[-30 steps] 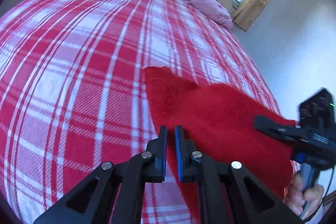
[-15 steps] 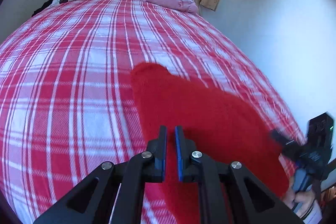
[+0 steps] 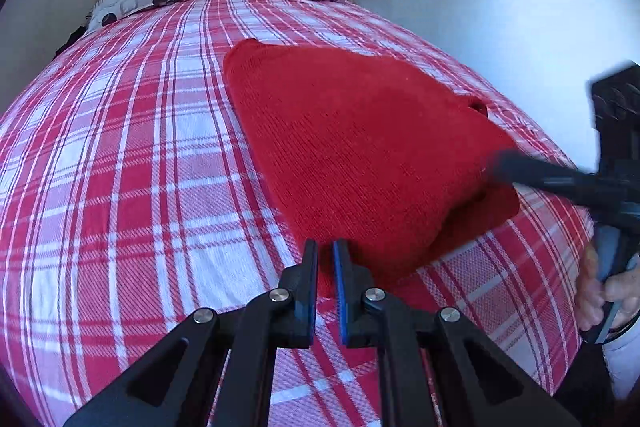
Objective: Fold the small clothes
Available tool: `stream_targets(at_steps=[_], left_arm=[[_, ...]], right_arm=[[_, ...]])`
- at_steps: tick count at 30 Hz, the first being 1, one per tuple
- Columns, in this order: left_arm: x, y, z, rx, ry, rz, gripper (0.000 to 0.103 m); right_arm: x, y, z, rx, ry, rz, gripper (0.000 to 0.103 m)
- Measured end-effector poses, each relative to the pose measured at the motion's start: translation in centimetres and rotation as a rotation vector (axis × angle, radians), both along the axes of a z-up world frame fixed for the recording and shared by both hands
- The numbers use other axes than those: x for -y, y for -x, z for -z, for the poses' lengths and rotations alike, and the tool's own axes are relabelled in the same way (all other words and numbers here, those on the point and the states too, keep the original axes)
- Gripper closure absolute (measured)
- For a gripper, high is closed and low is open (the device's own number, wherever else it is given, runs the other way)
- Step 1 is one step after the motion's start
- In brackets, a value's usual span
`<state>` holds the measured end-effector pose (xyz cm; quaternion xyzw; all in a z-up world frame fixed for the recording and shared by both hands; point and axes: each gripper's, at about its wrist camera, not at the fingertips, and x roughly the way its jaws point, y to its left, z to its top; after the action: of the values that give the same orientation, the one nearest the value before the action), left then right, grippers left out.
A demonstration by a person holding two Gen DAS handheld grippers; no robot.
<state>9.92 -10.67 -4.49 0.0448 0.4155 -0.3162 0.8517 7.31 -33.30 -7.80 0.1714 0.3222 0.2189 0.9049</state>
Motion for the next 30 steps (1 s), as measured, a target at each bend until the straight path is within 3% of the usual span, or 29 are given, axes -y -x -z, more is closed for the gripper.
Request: stream_targets(at_steps=[1, 2, 4, 8, 10, 12, 13, 15, 16, 18, 19, 20, 23, 24, 25, 26, 28, 30], left_arm=[[0.1, -0.1, 0.0, -0.005, -0.003, -0.002, 0.095], [0.0, 0.0, -0.2, -0.005, 0.002, -0.002, 0.095], [-0.8, 0.2, -0.7, 0.005, 0.025, -0.002, 0.095], [-3.1, -0.6, -1.5, -0.001, 0.07, -0.017, 0.095], [-4.0, -1.6, -1.9, 0.011, 0.083, -0.047, 0.095], [-4.2, -3.1, -2.0, 0.001, 0.091, -0.081, 0.095], [-4.1, -3.8, -2.0, -0.007, 0.093, -0.091, 0.095], [-3.3, -4.9, -2.2, -0.008, 0.081, -0.1, 0.095], [-3.0, -5.2, -2.4, -0.001, 0.075, -0.097, 0.095], [-2.2, -5.8, -2.8, 0.009, 0.079, -0.084, 0.095], [-2.0, -6.2, -2.9, 0.008, 0.088, -0.08, 0.095], [-1.8, -6.5, -2.9, 0.005, 0.096, -0.075, 0.095], [-0.4, -7.4, -2.3, -0.012, 0.097, -0.069, 0.095], [0.2, -7.7, -2.1, -0.023, 0.098, -0.069, 0.095], [0.6, -7.7, -1.9, -0.032, 0.1, -0.067, 0.095], [1.1, -7.6, -1.6, -0.039, 0.101, -0.064, 0.095], [1.7, -7.4, -1.3, -0.036, 0.091, -0.059, 0.095], [1.9, -7.3, -1.1, -0.03, 0.083, -0.063, 0.095]], right_arm=[[-0.8, -1.6, 1.0, -0.075, 0.066, 0.02, 0.082], [-1.0, -2.5, 1.9, -0.131, 0.093, 0.033, 0.09], [-0.7, -2.8, 2.7, -0.185, 0.009, 0.031, 0.09], [0.0, 0.5, 1.2, -0.167, -0.133, -0.057, 0.091], [1.0, 2.1, 2.2, -0.23, -0.103, -0.006, 0.092], [1.4, 2.5, 4.4, -0.307, 0.013, 0.062, 0.097], [1.9, 2.8, 5.4, -0.304, -0.009, 0.063, 0.097], [2.8, 3.3, 4.6, -0.261, -0.099, 0.059, 0.09], [3.0, 3.6, 3.5, -0.226, -0.104, 0.051, 0.082], [3.7, 3.9, 1.2, -0.164, -0.086, 0.057, 0.042], [4.4, 3.6, 0.1, -0.133, -0.09, 0.073, 0.009], [5.1, 3.9, -0.9, -0.098, -0.103, 0.089, 0.0], [7.5, 3.2, -3.9, 0.02, -0.147, 0.162, 0.003], [7.9, 1.8, -4.6, 0.023, -0.133, 0.199, 0.01], [7.7, 0.2, -4.9, 0.015, -0.123, 0.213, 0.027], [7.9, -1.2, -4.7, 0.002, -0.124, 0.209, 0.036], [7.6, -6.2, -3.4, -0.056, -0.122, 0.197, 0.037], [6.7, -9.5, -3.0, -0.095, -0.057, 0.202, 0.037]])
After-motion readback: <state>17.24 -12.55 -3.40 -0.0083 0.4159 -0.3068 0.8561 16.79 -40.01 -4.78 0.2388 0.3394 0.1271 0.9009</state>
